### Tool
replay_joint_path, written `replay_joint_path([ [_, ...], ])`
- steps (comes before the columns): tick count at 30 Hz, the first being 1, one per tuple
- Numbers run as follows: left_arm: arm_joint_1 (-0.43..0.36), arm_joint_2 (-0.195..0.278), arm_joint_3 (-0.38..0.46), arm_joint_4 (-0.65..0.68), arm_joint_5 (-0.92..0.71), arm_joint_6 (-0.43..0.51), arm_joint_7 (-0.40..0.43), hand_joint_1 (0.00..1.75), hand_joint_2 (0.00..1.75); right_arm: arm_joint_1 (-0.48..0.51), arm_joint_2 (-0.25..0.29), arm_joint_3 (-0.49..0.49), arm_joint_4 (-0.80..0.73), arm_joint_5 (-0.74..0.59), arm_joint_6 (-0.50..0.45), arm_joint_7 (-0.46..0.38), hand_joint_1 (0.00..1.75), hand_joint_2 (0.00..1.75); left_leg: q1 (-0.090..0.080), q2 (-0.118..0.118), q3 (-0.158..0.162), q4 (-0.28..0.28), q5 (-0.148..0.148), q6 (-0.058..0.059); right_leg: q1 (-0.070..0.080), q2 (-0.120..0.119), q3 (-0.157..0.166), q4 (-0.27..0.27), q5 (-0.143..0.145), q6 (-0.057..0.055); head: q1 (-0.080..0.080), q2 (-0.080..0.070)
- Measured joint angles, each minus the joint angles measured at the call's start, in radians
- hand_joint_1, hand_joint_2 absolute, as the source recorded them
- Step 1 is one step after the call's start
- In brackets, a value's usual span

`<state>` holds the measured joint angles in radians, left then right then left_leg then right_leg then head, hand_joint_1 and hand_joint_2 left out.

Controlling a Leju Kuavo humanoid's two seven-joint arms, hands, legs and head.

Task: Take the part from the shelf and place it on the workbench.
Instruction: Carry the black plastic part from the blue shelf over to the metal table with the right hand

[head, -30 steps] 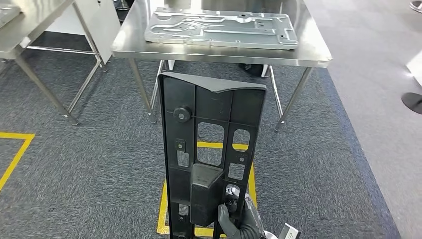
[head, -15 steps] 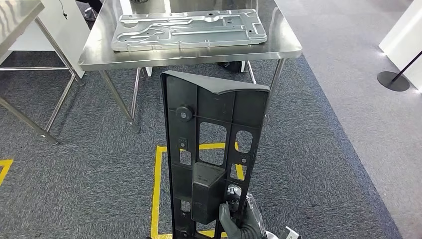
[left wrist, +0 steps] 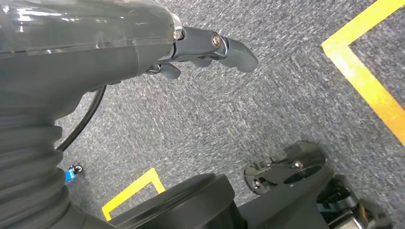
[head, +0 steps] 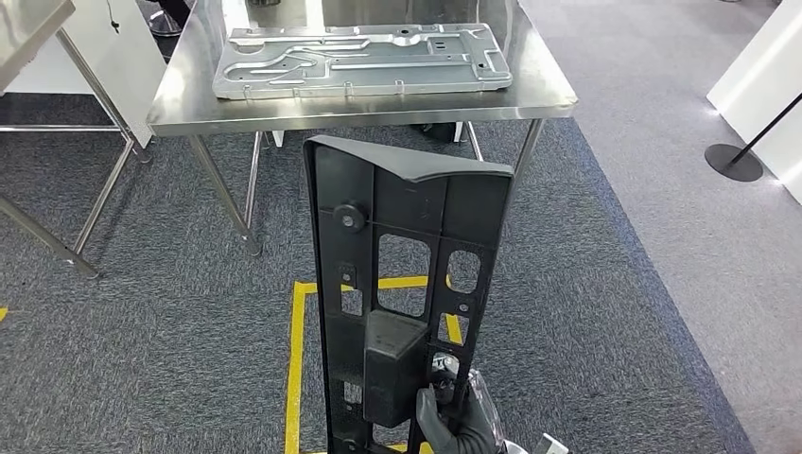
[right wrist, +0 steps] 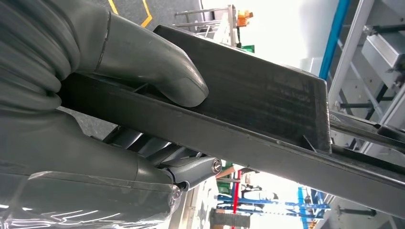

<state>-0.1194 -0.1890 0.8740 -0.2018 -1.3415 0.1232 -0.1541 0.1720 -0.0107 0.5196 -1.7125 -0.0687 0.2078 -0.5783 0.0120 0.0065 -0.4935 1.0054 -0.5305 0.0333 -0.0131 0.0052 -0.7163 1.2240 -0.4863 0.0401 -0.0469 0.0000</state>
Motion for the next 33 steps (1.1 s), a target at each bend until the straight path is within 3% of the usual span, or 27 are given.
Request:
replay_joint_path([
  [2,0.001,-0.001,0.0,0.0,0.0,0.0,0.0,0.0,1.75,-0.001,0.0,0.0,-0.001,0.0,0.0,0.0,1.75,1.75,-0.001,-0.001,0.018,-0.001,-0.016,-0.007,0.004,-0.002,0.058,-0.13,0.062,-0.009,0.0,0.0],
  [3,0.001,-0.002,0.0,0.0,0.0,0.0,0.0,0.0,1.75,-0.001,0.0,0.0,-0.002,0.001,0.0,0.0,1.75,1.75,-0.001,-0.001,0.022,-0.003,-0.022,-0.012,0.007,-0.003,0.077,-0.171,0.07,-0.014,0.0,0.0],
  [5,0.0,-0.003,0.0,0.0,0.0,0.001,-0.001,0.0,1.75,0.0,0.0,0.0,-0.003,0.002,0.0,0.0,1.75,1.75,-0.002,0.0,0.027,-0.011,-0.031,-0.024,0.014,-0.004,0.088,-0.193,0.054,-0.025,0.0,0.0],
  [8,-0.003,-0.002,0.0,0.0,0.001,0.002,-0.002,0.0,1.75,0.003,0.001,0.001,-0.008,0.003,-0.001,0.001,1.75,1.75,-0.002,0.001,0.039,-0.001,-0.048,-0.037,0.008,-0.001,0.114,-0.212,0.039,-0.044,0.0,0.0],
  [10,-0.003,-0.002,0.0,0.0,0.001,0.002,-0.003,0.0,1.75,0.004,0.001,0.002,-0.01,0.003,-0.001,0.0,1.75,1.75,0.0,0.0,-0.015,0.108,-0.087,-0.042,0.007,-0.004,0.141,-0.224,0.025,-0.055,0.0,0.0],
  [12,-0.004,-0.002,0.001,0.0,0.004,0.001,-0.004,0.0,1.75,0.005,0.002,0.004,-0.01,0.003,-0.001,0.0,1.75,1.75,0.0,-0.001,-0.112,0.251,-0.122,-0.046,0.008,-0.005,0.164,-0.226,0.006,-0.06,0.0,0.0],
  [13,-0.006,-0.002,0.001,0.0,0.004,0.0,-0.005,0.0,1.75,0.005,0.002,0.004,-0.01,0.003,-0.001,0.0,1.75,1.75,0.0,-0.001,-0.146,0.287,-0.115,-0.047,0.009,-0.004,0.177,-0.226,-0.004,-0.061,0.0,0.0],
  [14,-0.008,-0.002,0.001,0.0,0.005,0.0,-0.005,0.0,1.75,0.005,0.002,0.004,-0.01,0.003,-0.001,0.0,1.75,1.75,0.0,-0.001,-0.163,0.283,-0.082,-0.047,0.01,-0.003,0.193,-0.226,-0.016,-0.06,0.0,0.0],
  [17,-0.004,-0.002,0.001,0.0,0.007,0.001,-0.005,0.0,1.75,0.003,0.002,0.004,-0.01,0.004,0.001,0.001,1.75,1.75,-0.003,-0.001,-0.137,0.127,0.068,-0.038,0.011,0.003,0.24,-0.225,-0.053,-0.052,0.0,0.0],
  [18,-0.003,-0.001,0.001,0.0,0.009,0.002,-0.005,0.0,1.75,0.003,0.002,0.005,-0.009,0.004,0.002,0.001,1.75,1.75,-0.006,-0.001,-0.122,0.082,0.086,-0.033,0.012,0.005,0.246,-0.224,-0.061,-0.047,0.0,0.0],
  [20,-0.002,-0.001,0.002,0.0,0.013,0.003,-0.005,0.0,1.75,0.001,0.002,0.006,-0.009,0.004,0.008,0.003,1.75,1.75,-0.012,-0.002,-0.109,0.046,0.076,-0.022,0.012,0.007,0.247,-0.223,-0.069,-0.034,0.0,0.0],
  [23,-0.003,-0.002,0.003,0.0,0.02,0.005,-0.007,0.0,1.75,-0.005,0.002,0.006,-0.008,0.004,0.019,0.004,1.75,1.75,-0.006,-0.007,-0.086,0.019,0.062,-0.005,0.01,0.004,0.241,-0.196,-0.069,-0.018,0.0,0.0],
  [25,-0.002,-0.004,0.004,0.0,0.022,0.006,-0.009,0.0,1.75,-0.012,0.002,0.006,-0.007,0.004,0.029,0.004,1.75,1.75,-0.001,-0.007,-0.063,0.005,0.055,0.002,0.006,0.002,0.188,-0.104,-0.094,-0.006,0.0,0.0],
  [27,0.001,-0.004,0.006,0.0,0.023,0.007,-0.01,0.0,1.75,-0.015,0.002,0.006,-0.003,0.004,0.035,0.004,1.75,1.75,0.0,-0.007,-0.046,0.001,0.044,0.005,0.001,0.001,0.093,0.023,-0.135,0.003,0.0,0.0],
  [28,0.003,-0.004,0.006,0.0,0.024,0.008,-0.011,0.0,1.75,-0.016,0.002,0.006,-0.001,0.004,0.036,0.004,1.75,1.75,0.0,-0.008,-0.038,0.001,0.036,0.004,-0.002,0.0,0.054,0.06,-0.143,0.006,0.0,0.0],
  [29,0.005,-0.004,0.007,0.0,0.024,0.008,-0.012,0.0,1.75,-0.017,0.002,0.006,0.002,0.004,0.037,0.004,1.75,1.75,0.0,-0.01,-0.027,0.001,0.027,0.002,-0.004,0.0,0.031,0.066,-0.133,0.008,0.0,0.0],
  [30,0.007,-0.004,0.007,0.0,0.024,0.008,-0.012,0.0,1.75,-0.018,0.002,0.006,0.004,0.004,0.037,0.004,1.75,1.75,0.001,-0.011,-0.012,0.0,0.018,0.0,-0.005,0.0,0.027,0.034,-0.1,0.008,0.0,0.0],
  [32,0.009,-0.005,0.007,0.0,0.024,0.008,-0.013,0.0,1.75,-0.022,0.002,0.006,0.007,0.004,0.042,0.004,1.75,1.75,0.003,-0.012,0.016,0.0,-0.003,-0.008,-0.006,-0.003,0.052,-0.09,0.006,0.004,0.0,0.0],
  [33,0.009,-0.005,0.008,0.0,0.024,0.008,-0.013,0.0,1.75,-0.025,0.002,0.006,0.01,0.004,0.046,0.004,1.75,1.75,0.003,-0.013,0.027,-0.001,-0.012,-0.013,-0.004,-0.006,0.064,-0.142,0.036,-0.001,0.001,0.0],
])
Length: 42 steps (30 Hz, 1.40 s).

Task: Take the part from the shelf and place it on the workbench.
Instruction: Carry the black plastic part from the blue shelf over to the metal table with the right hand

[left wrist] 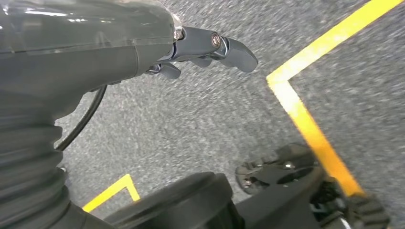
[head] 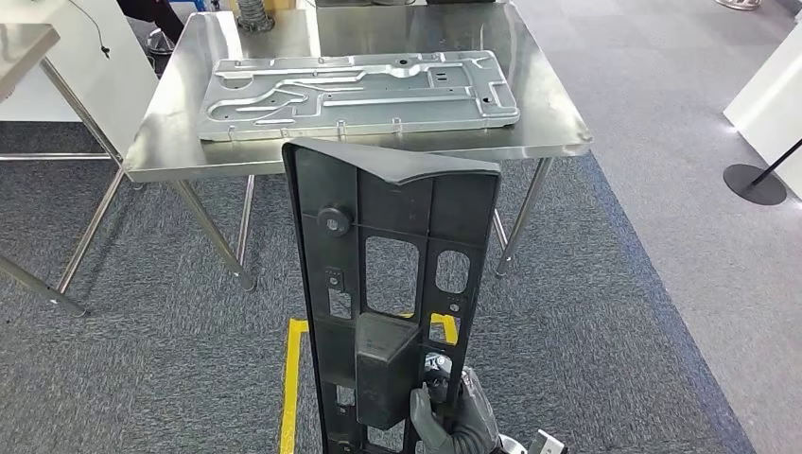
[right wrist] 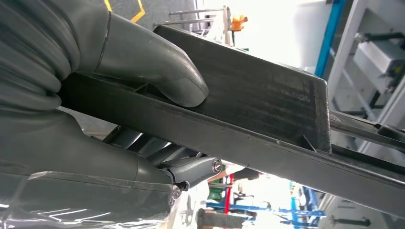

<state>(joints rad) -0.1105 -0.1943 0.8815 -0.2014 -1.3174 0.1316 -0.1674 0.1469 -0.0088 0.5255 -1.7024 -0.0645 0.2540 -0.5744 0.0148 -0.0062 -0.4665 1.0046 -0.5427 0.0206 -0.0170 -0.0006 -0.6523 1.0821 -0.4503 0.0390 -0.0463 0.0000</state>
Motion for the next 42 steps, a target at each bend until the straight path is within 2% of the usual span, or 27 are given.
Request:
replay_joint_path([
  [2,0.0,0.0,0.001,0.0,0.0,0.003,-0.002,0.0,1.75,-0.004,0.0,-0.001,0.006,0.001,0.008,0.0,1.75,1.75,-0.001,0.001,0.01,-0.001,-0.012,-0.015,0.006,-0.003,0.008,-0.044,0.021,-0.016,0.0,0.0],
  [4,0.0,0.0,0.001,0.0,0.0,0.006,-0.005,0.0,1.75,-0.008,0.001,-0.001,0.01,0.001,0.011,-0.001,1.75,1.75,-0.001,0.002,0.021,0.0,-0.015,-0.03,0.008,0.0,0.018,-0.05,0.018,-0.034,0.0,0.0],
  [6,-0.001,0.0,0.001,0.0,0.0,0.008,-0.006,0.0,1.75,-0.012,0.004,-0.002,0.012,0.002,0.012,-0.002,1.75,1.75,0.001,0.003,0.013,0.043,-0.024,-0.04,0.006,0.001,0.037,-0.057,0.016,-0.048,0.0,0.0],
  [7,-0.002,0.0,0.001,0.0,0.0,0.008,-0.006,0.0,1.75,-0.013,0.005,-0.002,0.013,0.002,0.013,-0.002,1.75,1.75,0.002,0.004,-0.013,0.092,-0.042,-0.041,0.007,0.001,0.045,-0.06,0.013,-0.053,0.0,0.0],
  [10,-0.004,0.0,0.003,0.0,0.005,0.008,-0.009,0.0,1.75,-0.015,0.008,-0.002,0.018,0.002,0.016,-0.003,1.75,1.75,0.0,0.003,-0.128,0.263,-0.116,-0.041,0.015,0.002,0.058,-0.06,-0.002,-0.064,0.0,0.0],
  [11,-0.005,0.0,0.004,0.0,0.008,0.008,-0.011,0.0,1.75,-0.015,0.008,-0.002,0.019,0.002,0.018,-0.003,1.75,1.75,-0.001,0.003,-0.15,0.277,-0.117,-0.039,0.019,0.003,0.065,-0.06,-0.008,-0.067,0.0,0.0],
  [12,-0.005,0.0,0.006,0.0,0.009,0.008,-0.012,0.0,1.75,-0.015,0.008,-0.002,0.02,0.002,0.019,-0.003,1.75,1.75,-0.003,0.003,-0.154,0.256,-0.093,-0.035,0.023,0.004,0.074,-0.06,-0.013,-0.068,0.0,0.0],
  [13,-0.005,0.001,0.007,0.0,0.009,0.008,-0.012,0.0,1.75,-0.015,0.008,-0.002,0.021,0.002,0.019,-0.003,1.75,1.75,-0.006,0.004,-0.144,0.203,-0.047,-0.028,0.027,0.004,0.084,-0.061,-0.02,-0.069,0.0,0.0],
  [14,-0.004,0.001,0.008,0.0,0.01,0.009,-0.012,0.0,1.75,-0.015,0.008,-0.002,0.021,0.002,0.02,-0.003,1.75,1.75,-0.011,0.004,-0.126,0.139,0.003,-0.017,0.029,0.005,0.093,-0.061,-0.026,-0.07,0.0,0.0],
  [15,-0.002,0.002,0.009,0.0,0.01,0.009,-0.012,0.0,1.75,-0.016,0.008,-0.002,0.022,0.002,0.021,-0.003,1.75,1.75,-0.016,0.005,-0.113,0.085,0.029,-0.007,0.032,0.006,0.1,-0.061,-0.03,-0.069,0.0,0.0],
  [16,-0.001,0.003,0.009,0.0,0.01,0.009,-0.012,0.0,1.75,-0.016,0.009,-0.002,0.023,0.002,0.021,-0.003,1.75,1.75,-0.021,0.005,-0.104,0.048,0.039,0.001,0.032,0.007,0.104,-0.062,-0.035,-0.065,0.0,0.0],
  [18,0.0,0.005,0.01,0.0,0.011,0.009,-0.013,0.0,1.75,-0.016,0.01,-0.002,0.024,0.002,0.022,-0.002,1.75,1.75,-0.027,0.004,-0.102,0.03,0.033,0.01,0.032,0.008,0.106,-0.063,-0.041,-0.054,0.0,0.0],
  [21,0.0,0.0,0.011,0.0,0.012,0.008,-0.015,0.0,1.75,-0.017,0.012,-0.002,0.022,0.002,0.022,-0.003,1.75,1.75,-0.013,0.004,-0.077,0.002,0.067,0.017,0.035,0.008,0.109,-0.042,-0.061,-0.036,0.0,0.0],
  [23,0.0,-0.001,0.011,0.0,0.012,0.008,-0.015,0.0,1.75,-0.018,0.012,-0.002,0.022,0.002,0.023,-0.004,1.75,1.75,-0.008,0.006,-0.064,-0.009,0.07,0.02,0.027,0.007,0.062,0.051,-0.105,-0.021,0.0,0.0],
  [25,0.001,-0.001,0.011,0.0,0.012,0.008,-0.015,0.0,1.75,-0.018,0.012,-0.003,0.024,0.002,0.022,-0.004,1.75,1.75,-0.007,0.007,-0.06,-0.009,0.063,0.021,0.013,0.007,-0.016,0.174,-0.144,-0.006,0.0,0.0],
  [26,0.002,-0.001,0.011,0.0,0.012,0.007,-0.015,0.0,1.75,-0.017,0.012,-0.003,0.025,0.002,0.022,-0.004,1.75,1.75,-0.006,0.006,-0.056,-0.009,0.057,0.019,0.006,0.006,-0.042,0.202,-0.139,0.001,0.0,0.0],
  [27,0.003,-0.001,0.011,0.0,0.011,0.007,-0.015,0.0,1.75,-0.017,0.012,-0.003,0.025,0.002,0.022,-0.004,1.75,1.75,-0.004,0.005,-0.049,-0.009,0.049,0.016,0.0,0.005,-0.048,0.191,-0.113,0.008,0.0,0.0],
  [29,0.004,-0.001,0.011,0.0,0.01,0.006,-0.015,0.0,1.75,-0.017,0.012,-0.003,0.025,0.002,0.023,-0.004,1.75,1.75,0.001,0.003,-0.028,-0.009,0.031,0.006,-0.01,0.002,-0.006,0.071,-0.025,0.017,0.0,0.0],
  [30,0.005,-0.001,0.011,0.0,0.01,0.006,-0.015,0.0,1.75,-0.018,0.012,-0.003,0.026,0.002,0.024,-0.004,1.75,1.75,0.002,0.002,-0.019,-0.008,0.022,0.0,-0.009,0.0,0.023,0.007,0.002,0.017,0.0,0.0],
  [31,0.005,-0.001,0.012,0.0,0.01,0.007,-0.015,0.0,1.75,-0.018,0.012,-0.003,0.026,0.001,0.024,-0.004,1.75,1.75,0.002,0.002,-0.012,-0.009,0.013,-0.008,-0.008,-0.002,0.044,-0.038,0.014,0.012,0.0,0.0],
  [33,0.004,-0.001,0.012,0.0,0.011,0.008,-0.015,0.0,1.75,-0.017,0.013,-0.004,0.028,0.001,0.025,-0.004,1.75,1.75,0.001,0.003,-0.002,-0.014,0.0,-0.023,0.001,-0.001,0.058,-0.06,-0.001,-0.007,0.0,0.0],
  [36,0.001,0.0,0.012,0.0,0.012,0.008,-0.016,0.0,1.75,-0.016,0.014,-0.006,0.029,0.0,0.026,-0.006,1.75,1.75,0.004,0.006,0.011,-0.005,-0.016,-0.04,-0.001,0.001,0.079,-0.071,-0.016,-0.036,-0.001,0.0],
  [37,0.0,0.0,0.012,0.0,0.013,0.008,-0.017,0.0,1.75,-0.017,0.015,-0.006,0.029,0.0,0.027,-0.008,1.75,1.75,0.005,0.006,-0.005,0.034,-0.031,-0.043,-0.002,0.001,0.092,-0.077,-0.022,-0.043,-0.001,0.0],
  [38,0.001,0.0,0.012,0.0,0.014,0.009,-0.017,0.0,1.75,-0.017,0.016,-0.006,0.03,0.0,0.028,-0.008,1.75,1.75,0.006,0.006,-0.041,0.098,-0.051,-0.045,-0.002,-0.001,0.104,-0.079,-0.029,-0.049,-0.001,0.0],
  [40,0.0,0.0,0.013,0.0,0.019,0.008,-0.021,0.0,1.75,-0.018,0.018,-0.006,0.032,-0.001,0.03,-0.009,1.75,1.75,0.005,0.006,-0.142,0.245,-0.087,-0.046,0.002,-0.001,0.125,-0.08,-0.049,-0.055,-0.001,0.0],
  [41,-0.002,0.0,0.014,0.0,0.021,0.008,-0.023,0.0,1.75,-0.018,0.019,-0.006,0.034,-0.002,0.032,-0.01,1.75,1.75,0.005,0.006,-0.183,0.287,-0.082,-0.045,0.005,-0.001,0.138,-0.08,-0.06,-0.056,-0.001,0.0],
  [42,-0.004,0.0,0.015,0.0,0.023,0.008,-0.025,0.0,1.75,-0.018,0.019,-0.006,0.035,-0.002,0.034,-0.01,1.75,1.75,0.005,0.006,-0.206,0.291,-0.052,-0.043,0.006,0.0,0.153,-0.08,-0.072,-0.056,-0.001,0.0],
])
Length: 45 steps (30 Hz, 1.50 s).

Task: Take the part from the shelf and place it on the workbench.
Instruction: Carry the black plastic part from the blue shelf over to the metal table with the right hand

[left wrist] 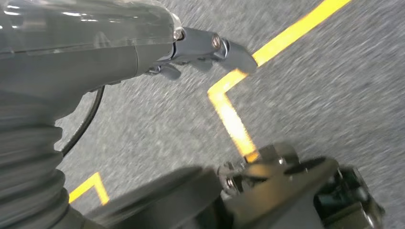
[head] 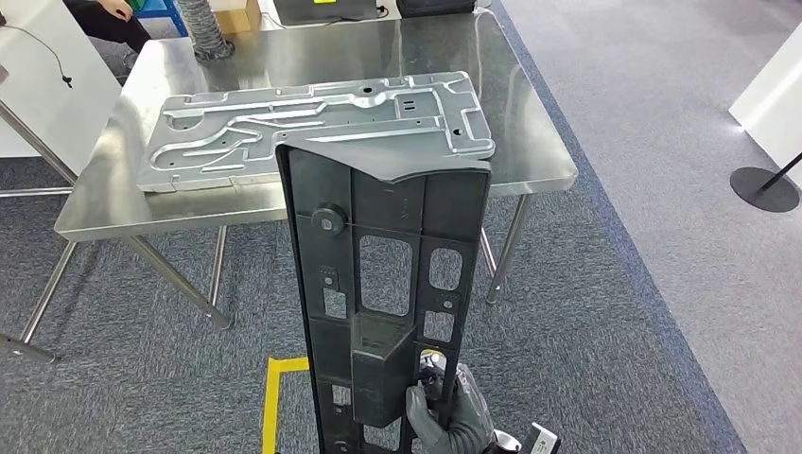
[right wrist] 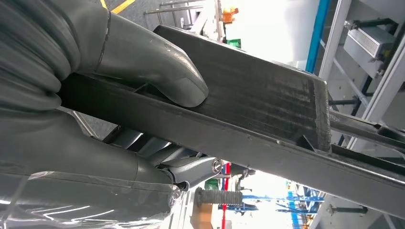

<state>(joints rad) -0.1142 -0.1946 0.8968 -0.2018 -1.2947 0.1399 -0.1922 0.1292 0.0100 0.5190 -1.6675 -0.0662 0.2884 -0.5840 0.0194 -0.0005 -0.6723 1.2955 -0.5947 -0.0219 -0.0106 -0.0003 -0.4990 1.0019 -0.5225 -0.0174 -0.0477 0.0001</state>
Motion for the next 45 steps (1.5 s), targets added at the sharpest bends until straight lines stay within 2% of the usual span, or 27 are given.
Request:
replay_joint_path([
  [2,0.0,0.0,0.001,0.0,0.001,0.0,0.0,0.0,1.75,0.0,0.001,-0.001,0.001,0.0,0.005,0.0,1.75,1.75,-0.003,0.0,0.004,-0.099,0.111,0.011,0.003,0.004,0.037,0.0,-0.028,0.001,0.0,0.0],
  [3,0.003,0.0,0.002,0.0,0.002,0.0,0.0,0.0,1.75,-0.001,0.002,-0.001,0.002,0.0,0.006,-0.001,1.75,1.75,-0.007,0.0,0.018,-0.151,0.155,0.018,0.005,0.005,0.054,-0.002,-0.041,0.004,0.0,0.0],
  [4,0.005,0.001,0.002,0.0,0.003,0.001,0.001,0.0,1.75,-0.001,0.003,-0.002,0.004,-0.001,0.008,-0.001,1.75,1.75,-0.012,0.001,0.034,-0.194,0.179,0.025,0.005,0.007,0.066,-0.004,-0.052,0.01,0.0,0.0],
  [7,0.004,0.002,0.004,0.0,0.006,0.001,0.001,0.0,1.75,-0.004,0.006,-0.004,0.006,-0.001,0.009,-0.002,1.75,1.75,-0.022,-0.001,0.068,-0.245,0.152,0.04,0.002,0.007,0.08,-0.003,-0.059,0.031,0.0,0.0],
  [9,0.005,0.001,0.005,0.0,0.006,0.001,0.001,0.0,1.75,-0.007,0.007,-0.005,0.006,-0.001,0.009,-0.002,1.75,1.75,-0.017,-0.004,0.093,-0.269,0.141,0.05,-0.001,0.005,0.062,0.042,-0.044,0.042,0.0,0.0],
  [11,0.007,0.0,0.006,0.0,0.005,0.001,0.001,0.0,1.75,-0.008,0.007,-0.005,0.006,-0.001,0.01,-0.002,1.75,1.75,-0.012,-0.005,0.122,-0.289,0.132,0.059,-0.003,0.005,-0.006,0.144,-0.05,0.048,0.0,0.0],
  [13,0.01,0.0,0.006,0.0,0.005,0.001,0.001,0.0,1.75,-0.008,0.006,-0.005,0.009,-0.001,0.01,-0.003,1.75,1.75,-0.011,-0.006,0.144,-0.295,0.116,0.062,-0.005,0.005,-0.103,0.252,-0.091,0.054,0.0,0.0],
  [14,0.012,0.0,0.007,0.0,0.004,0.001,0.002,0.0,1.75,-0.008,0.006,-0.006,0.011,-0.001,0.011,-0.002,1.75,1.75,-0.011,-0.007,0.156,-0.296,0.106,0.061,-0.006,0.005,-0.144,0.281,-0.109,0.057,0.0,0.0],
  [15,0.015,0.0,0.007,0.0,0.004,0.001,0.002,0.0,1.75,-0.008,0.006,-0.006,0.013,-0.001,0.012,-0.002,1.75,1.75,-0.011,-0.008,0.169,-0.296,0.095,0.06,-0.008,0.005,-0.171,0.283,-0.112,0.06,0.0,0.0],
  [16,0.016,0.0,0.007,0.0,0.002,0.001,0.003,0.0,1.75,-0.008,0.006,-0.006,0.015,-0.001,0.013,-0.002,1.75,1.75,-0.01,-0.009,0.186,-0.296,0.084,0.057,-0.009,0.005,-0.183,0.257,-0.093,0.061,0.0,0.0],
  [17,0.018,0.0,0.007,0.0,0.001,0.001,0.003,0.0,1.75,-0.008,0.006,-0.006,0.016,-0.001,0.014,-0.002,1.75,1.75,-0.01,-0.01,0.204,-0.296,0.071,0.054,-0.01,0.004,-0.181,0.204,-0.05,0.061,0.0,0.0],
  [18,0.02,0.0,0.007,0.0,-0.001,0.001,0.004,0.0,1.75,-0.008,0.005,-0.006,0.017,-0.001,0.016,-0.002,1.75,1.75,-0.009,-0.01,0.219,-0.295,0.059,0.05,-0.01,0.002,-0.174,0.141,0.016,0.059,0.0,0.0],
  [19,0.021,0.0,0.007,0.0,-0.002,0.001,0.004,0.0,1.75,-0.008,0.005,-0.006,0.019,-0.001,0.017,-0.003,1.75,1.75,-0.01,-0.011,0.232,-0.295,0.047,0.045,-0.008,0.0,-0.168,0.09,0.064,0.054,0.001,0.0],
  [20,0.021,0.0,0.007,0.001,-0.003,0.001,0.004,0.0,1.75,-0.008,0.005,-0.007,0.021,-0.001,0.02,-0.003,1.75,1.75,-0.01,-0.011,0.239,-0.295,0.036,0.039,-0.004,-0.001,-0.165,0.058,0.102,0.046,0.001,0.0],
  [21,0.021,0.0,0.007,0.001,-0.003,0.001,0.004,0.0,1.75,-0.007,0.004,-0.008,0.022,-0.001,0.022,-0.003,1.75,1.75,-0.011,-0.01,0.245,-0.294,0.03,0.031,-0.001,-0.001,-0.165,0.044,0.119,0.037,0.001,0.0],
  [23,0.019,0.0,0.007,0.001,-0.003,0.002,0.002,0.0,1.75,-0.007,0.005,-0.009,0.023,-0.001,0.024,-0.003,1.75,1.75,-0.01,-0.008,0.25,-0.291,0.028,0.017,0.003,0.004,-0.156,0.04,0.111,0.018,0.001,0.0],
  [25,0.018,0.0,0.007,0.001,-0.003,0.002,0.001,0.0,1.75,-0.007,0.005,-0.01,0.022,-0.001,0.024,-0.004,1.75,1.75,-0.007,-0.006,0.237,-0.249,0.025,0.01,0.0,0.005,-0.136,0.026,0.104,0.004,0.001,0.0],
  [29,0.015,0.0,0.008,0.001,-0.005,0.002,0.0,0.0,1.75,-0.008,0.006,-0.01,0.022,-0.001,0.024,-0.005,1.75,1.75,-0.005,-0.006,0.104,-0.044,-0.061,-0.002,0.001,0.004,-0.109,0.019,0.083,-0.009,0.001,0.0],
  [30,0.013,0.0,0.008,0.001,-0.005,0.001,0.0,0.0,1.75,-0.007,0.006,-0.01,0.022,-0.001,0.024,-0.005,1.75,1.75,-0.005,-0.006,0.081,-0.029,-0.061,-0.003,0.002,0.004,-0.102,0.019,0.077,-0.009,0.001,0.0],
  [31,0.011,0.0,0.008,0.001,-0.006,0.001,0.002,0.0,1.75,-0.007,0.006,-0.01,0.022,-0.001,0.024,-0.005,1.75,1.75,-0.005,-0.005,0.074,-0.047,-0.036,-0.003,0.002,0.005,-0.093,0.02,0.07,-0.009,0.001,0.0],
  [33,0.01,0.0,0.008,0.001,-0.009,0.001,0.006,0.0,1.75,-0.008,0.006,-0.01,0.022,-0.001,0.024,-0.005,1.75,1.75,-0.006,-0.005,0.095,-0.155,0.063,0.004,0.003,0.007,-0.072,0.019,0.056,-0.005,0.001,0.0],
  [34,0.011,0.0,0.008,0.001,-0.01,0.001,0.008,0.0,1.75,-0.008,0.007,-0.01,0.022,-0.001,0.025,-0.005,1.75,1.75,-0.008,-0.005,0.106,-0.205,0.093,0.008,0.003,0.007,-0.064,0.019,0.051,-0.002,0.001,0.0],
  [36,0.011,0.0,0.008,0.001,-0.01,0.003,0.009,0.0,1.75,-0.009,0.009,-0.01,0.022,0.0,0.025,-0.004,1.75,1.75,-0.014,-0.002,0.114,-0.258,0.106,0.018,0.004,0.008,-0.058,0.02,0.043,0.009,0.001,0.0],
  [39,0.01,-0.001,0.009,0.001,-0.01,0.006,0.007,0.0,1.75,-0.009,0.011,-0.011,0.02,0.0,0.026,-0.003,1.75,1.75,-0.012,-0.003,0.122,-0.278,0.112,0.037,0.006,0.006,-0.057,0.043,0.043,0.031,0.001,0.0],
  [41,0.01,-0.003,0.009,0.001,-0.011,0.007,0.007,0.0,1.75,-0.009,0.011,-0.011,0.017,0.0,0.026,-0.003,1.75,1.75,-0.009,-0.003,0.137,-0.284,0.112,0.046,0.004,0.006,-0.083,0.099,0.014,0.038,0.001,0.0],
  [43,0.01,-0.003,0.009,0.001,-0.011,0.008,0.007,0.0,1.75,-0.007,0.011,-0.011,0.016,0.0,0.026,-0.003,1.75,1.75,-0.009,-0.001,0.143,-0.285,0.108,0.052,0.002,0.005,-0.15,0.213,-0.039,0.046,0.001,0.0],
  [45,0.011,-0.003,0.009,0.001,-0.011,0.008,0.007,0.0,1.75,-0.005,0.011,-0.012,0.016,0.0,0.026,-0.003,1.75,1.75,-0.009,-0.002,0.15,-0.284,0.099,0.053,-0.001,0.005,-0.212,0.296,-0.056,0.053,0.001,0.0],
])
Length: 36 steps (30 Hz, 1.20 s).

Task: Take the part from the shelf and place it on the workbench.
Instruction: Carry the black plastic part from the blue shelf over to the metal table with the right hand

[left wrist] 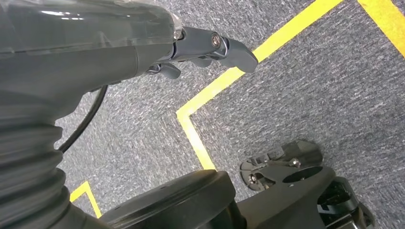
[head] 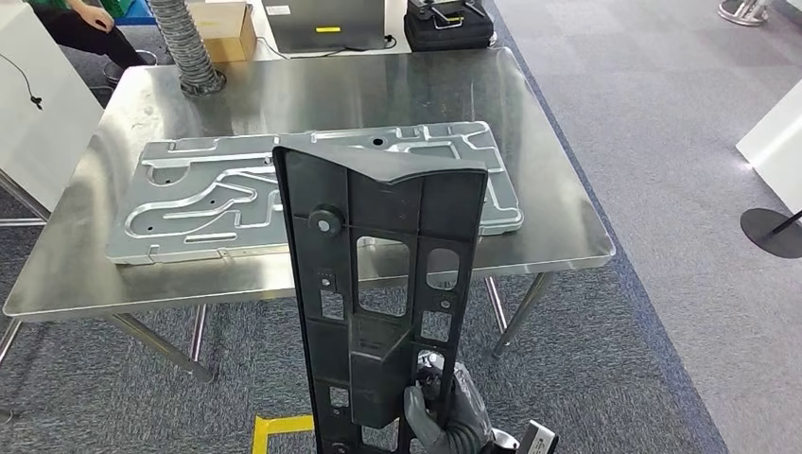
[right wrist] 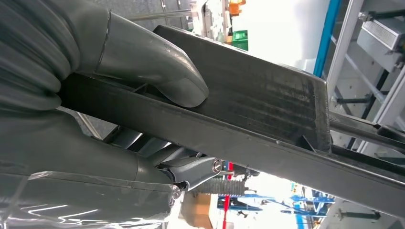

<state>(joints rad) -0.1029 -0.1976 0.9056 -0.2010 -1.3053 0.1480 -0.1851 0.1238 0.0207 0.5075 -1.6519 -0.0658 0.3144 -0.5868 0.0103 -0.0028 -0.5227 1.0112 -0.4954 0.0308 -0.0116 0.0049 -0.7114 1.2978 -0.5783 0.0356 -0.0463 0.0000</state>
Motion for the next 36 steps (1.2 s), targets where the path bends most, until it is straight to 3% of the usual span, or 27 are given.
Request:
replay_joint_path([
  [1,0.001,0.0,0.0,0.0,0.0,0.0,0.0,0.0,1.75,0.0,0.0,0.0,0.0,0.0,0.0,0.0,1.75,1.75,0.0,-0.001,0.007,0.0,-0.006,-0.001,-0.001,0.0,-0.009,-0.004,0.019,0.001,0.0,0.0],
  [2,0.001,0.0,0.0,0.0,0.0,0.0,0.0,0.0,1.75,0.001,0.0,0.0,0.0,0.0,0.0,0.0,1.75,1.75,0.0,-0.002,0.017,0.0,-0.014,-0.003,-0.002,0.0,-0.001,-0.046,0.056,-0.001,0.0,0.0],
  [4,0.003,-0.001,0.0,0.0,0.0,0.0,0.001,0.0,1.75,0.0,0.0,0.0,0.001,0.001,0.0,0.0,1.75,1.75,0.0,-0.003,0.039,-0.001,-0.031,-0.009,0.0,-0.002,0.04,-0.17,0.134,-0.01,0.0,0.0],
  [5,0.004,-0.002,0.0,0.0,0.0,0.0,0.002,0.0,1.75,0.0,0.0,0.0,0.001,0.001,0.0,0.0,1.75,1.75,-0.001,-0.003,0.045,-0.001,-0.039,-0.014,0.003,-0.004,0.055,-0.219,0.15,-0.016,0.0,0.0],
  [8,0.004,-0.003,0.0,0.0,0.0,0.0,0.003,0.0,1.75,0.003,0.0,-0.002,0.001,0.002,0.0,0.0,1.75,1.75,-0.003,-0.002,0.056,-0.003,-0.048,-0.033,0.009,-0.005,0.07,-0.257,0.147,-0.038,0.0,0.0],
  [10,0.003,-0.003,0.0,0.0,0.001,0.0,0.003,0.0,1.75,0.003,0.001,-0.003,0.001,0.002,0.0,0.0,1.75,1.75,-0.002,-0.001,0.051,0.03,-0.047,-0.042,0.006,-0.005,0.089,-0.27,0.147,-0.051,0.0,0.0],
  [12,0.001,-0.002,0.0,0.0,0.003,0.001,0.003,0.0,1.75,0.001,0.001,-0.003,0.001,0.003,0.001,0.0,1.75,1.75,0.001,-0.001,-0.002,0.124,-0.069,-0.049,0.004,-0.006,0.109,-0.281,0.139,-0.061,0.0,0.0],
  [14,-0.002,-0.002,0.0,0.0,0.006,0.001,0.002,0.0,1.75,0.001,0.002,-0.003,0.001,0.003,0.001,0.0,1.75,1.75,0.001,-0.001,-0.076,0.232,-0.118,-0.056,0.005,-0.006,0.121,-0.283,0.128,-0.066,0.0,0.0],
  [15,-0.005,-0.002,0.001,0.0,0.008,0.001,0.001,0.0,1.75,0.002,0.002,-0.003,0.001,0.003,0.001,0.0,1.75,1.75,0.001,0.0,-0.103,0.262,-0.132,-0.057,0.005,-0.006,0.128,-0.283,0.122,-0.066,0.0,0.0],
  [16,-0.007,-0.002,0.001,0.0,0.01,0.001,0.0,0.0,1.75,0.002,0.002,-0.003,0.001,0.003,0.001,0.0,1.75,1.75,0.001,0.0,-0.116,0.261,-0.123,-0.056,0.006,-0.005,0.137,-0.283,0.115,-0.066,0.0,0.0],
  [17,-0.008,-0.002,0.001,0.0,0.011,0.001,0.0,0.0,1.75,0.002,0.002,-0.003,0.001,0.003,0.001,0.0,1.75,1.75,0.001,0.0,-0.112,0.228,-0.091,-0.053,0.006,-0.003,0.148,-0.283,0.108,-0.065,0.0,0.0],
  [19,-0.005,-0.002,0.002,0.0,0.013,0.001,0.0,0.0,1.75,0.002,0.003,-0.003,0.001,0.006,0.0,0.001,1.75,1.75,0.001,0.0,-0.078,0.109,0.001,-0.046,0.006,-0.001,0.169,-0.283,0.095,-0.061,0.0,0.0],
  [20,-0.003,-0.002,0.002,0.001,0.014,0.001,0.0,0.0,1.75,0.001,0.003,-0.003,0.001,0.01,0.0,0.001,1.75,1.75,-0.002,0.0,-0.065,0.057,0.024,-0.042,0.007,0.0,0.173,-0.283,0.091,-0.057,0.0,0.0],
  [21,-0.001,-0.001,0.003,0.001,0.015,0.001,0.0,0.0,1.75,0.001,0.004,-0.003,0.001,0.014,-0.002,0.001,1.75,1.75,-0.005,0.001,-0.058,0.027,0.037,-0.037,0.007,0.001,0.175,-0.282,0.087,-0.052,0.0,0.0],
  [25,0.0,-0.002,0.004,0.001,0.011,-0.004,-0.004,0.0,1.75,0.0,0.003,-0.007,-0.004,0.029,-0.013,0.003,1.75,1.75,-0.004,-0.001,-0.053,0.005,0.045,-0.016,0.008,-0.001,0.173,-0.275,0.071,-0.028,0.0,0.0],
  [27,-0.002,-0.003,0.004,0.001,0.007,-0.007,-0.004,0.0,1.75,-0.002,0.001,-0.015,-0.014,0.034,-0.018,0.002,1.75,1.75,0.0,0.0,-0.046,-0.005,0.047,-0.007,0.006,-0.002,0.139,-0.203,0.029,-0.018,0.0,0.0],
  [29,-0.002,-0.003,0.004,0.001,0.005,-0.01,-0.003,0.0,1.75,-0.003,-0.004,-0.028,-0.028,0.033,-0.018,0.002,1.75,1.75,-0.001,0.002,-0.043,-0.006,0.044,0.0,0.005,-0.002,0.064,-0.065,-0.026,-0.011,0.0,0.0],
  [30,-0.002,-0.003,0.004,0.001,0.003,-0.01,-0.003,0.0,1.75,-0.004,-0.007,-0.036,-0.035,0.029,-0.015,0.004,1.75,1.75,-0.001,0.001,-0.042,-0.005,0.042,0.002,0.004,-0.002,0.031,-0.012,-0.037,-0.008,0.0,0.0],
  [31,-0.002,-0.003,0.004,0.001,0.002,-0.011,-0.003,0.0,1.75,-0.007,-0.012,-0.045,-0.044,0.022,-0.01,0.007,1.75,1.75,-0.001,0.0,-0.04,-0.005,0.04,0.002,0.003,-0.002,0.013,0.009,-0.029,-0.007,0.0,0.0],
  [32,-0.002,-0.003,0.004,0.001,0.001,-0.011,-0.003,0.0,1.75,-0.012,-0.017,-0.054,-0.055,0.012,-0.006,0.011,1.75,1.75,-0.001,-0.001,-0.036,-0.005,0.037,0.002,0.003,-0.002,0.017,-0.015,0.001,-0.008,0.0,0.0],
  [34,-0.002,-0.005,0.004,0.001,0.0,-0.011,-0.004,0.0,1.75,-0.031,-0.03,-0.075,-0.081,-0.007,-0.002,0.018,1.75,1.75,-0.002,-0.003,-0.025,-0.005,0.03,-0.002,0.003,-0.002,0.07,-0.151,0.086,-0.015,0.0,0.0],
  [36,-0.003,-0.008,0.004,0.001,-0.001,-0.01,-0.006,0.0,1.75,-0.056,-0.045,-0.101,-0.104,-0.02,-0.006,0.022,1.75,1.75,-0.006,-0.003,-0.021,-0.002,0.024,-0.009,0.008,-0.002,0.115,-0.261,0.13,-0.023,0.0,0.0],
])
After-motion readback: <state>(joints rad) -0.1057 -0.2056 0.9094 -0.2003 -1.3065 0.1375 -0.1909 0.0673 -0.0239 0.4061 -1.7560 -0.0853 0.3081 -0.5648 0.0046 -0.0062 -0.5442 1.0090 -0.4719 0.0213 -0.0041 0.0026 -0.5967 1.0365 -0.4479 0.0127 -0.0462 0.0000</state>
